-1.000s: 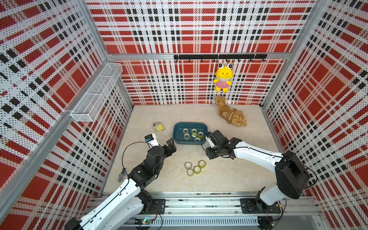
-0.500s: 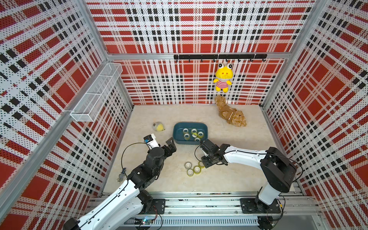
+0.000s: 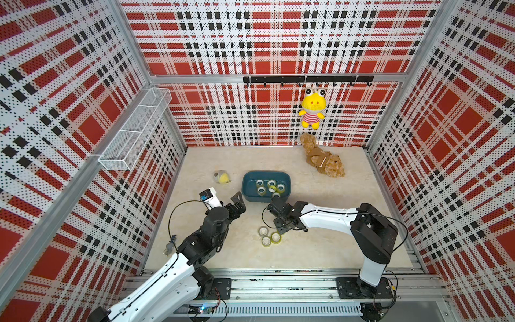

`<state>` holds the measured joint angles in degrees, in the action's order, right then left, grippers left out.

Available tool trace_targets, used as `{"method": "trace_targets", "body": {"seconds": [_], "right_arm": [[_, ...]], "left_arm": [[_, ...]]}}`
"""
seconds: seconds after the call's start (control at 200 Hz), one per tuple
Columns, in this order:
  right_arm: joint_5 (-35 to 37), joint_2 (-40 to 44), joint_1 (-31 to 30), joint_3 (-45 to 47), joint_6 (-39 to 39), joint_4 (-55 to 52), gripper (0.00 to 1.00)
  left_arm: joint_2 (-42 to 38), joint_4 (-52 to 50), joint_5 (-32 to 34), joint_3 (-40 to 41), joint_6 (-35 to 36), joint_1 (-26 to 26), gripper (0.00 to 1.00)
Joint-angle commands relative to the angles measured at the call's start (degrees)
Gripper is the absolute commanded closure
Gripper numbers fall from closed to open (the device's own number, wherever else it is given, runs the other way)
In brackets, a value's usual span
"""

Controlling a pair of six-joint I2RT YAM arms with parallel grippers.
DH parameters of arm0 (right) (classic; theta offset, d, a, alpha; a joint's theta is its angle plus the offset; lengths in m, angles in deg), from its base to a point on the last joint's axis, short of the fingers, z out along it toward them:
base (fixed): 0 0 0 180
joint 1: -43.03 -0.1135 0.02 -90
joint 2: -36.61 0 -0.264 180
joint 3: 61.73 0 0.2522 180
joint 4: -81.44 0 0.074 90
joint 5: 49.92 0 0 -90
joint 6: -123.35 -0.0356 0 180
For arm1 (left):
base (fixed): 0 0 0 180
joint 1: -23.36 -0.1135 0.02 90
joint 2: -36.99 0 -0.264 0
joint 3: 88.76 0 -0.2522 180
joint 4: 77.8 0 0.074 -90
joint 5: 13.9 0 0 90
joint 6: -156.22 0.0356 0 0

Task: Put the transparent tape into the storage box
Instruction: Pick up the tape at the center of the board.

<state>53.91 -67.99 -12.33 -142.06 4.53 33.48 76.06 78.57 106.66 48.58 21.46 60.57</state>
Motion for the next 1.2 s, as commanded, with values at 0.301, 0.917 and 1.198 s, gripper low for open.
{"method": "trace_targets", "body": {"seconds": [0.301, 0.917, 1.198], "right_arm": [[2.9, 4.7, -0.3, 6.9, -5.4, -1.0, 0.45], [-1.7, -0.3, -0.3, 8.8, -6.4, 3.4, 0.49], [-0.1, 0.9, -0.3, 10.8, -7.0, 2.7, 1.0]], "left_arm": [[-1.5, -0.6, 2.0, 0.9, 0.6, 0.4, 0.01], [-1.4, -0.8, 1.6, 0.6, 0.8, 0.5, 0.01], [-1.3, -0.9, 1.9, 0.2, 1.2, 0.4, 0.01]]}}
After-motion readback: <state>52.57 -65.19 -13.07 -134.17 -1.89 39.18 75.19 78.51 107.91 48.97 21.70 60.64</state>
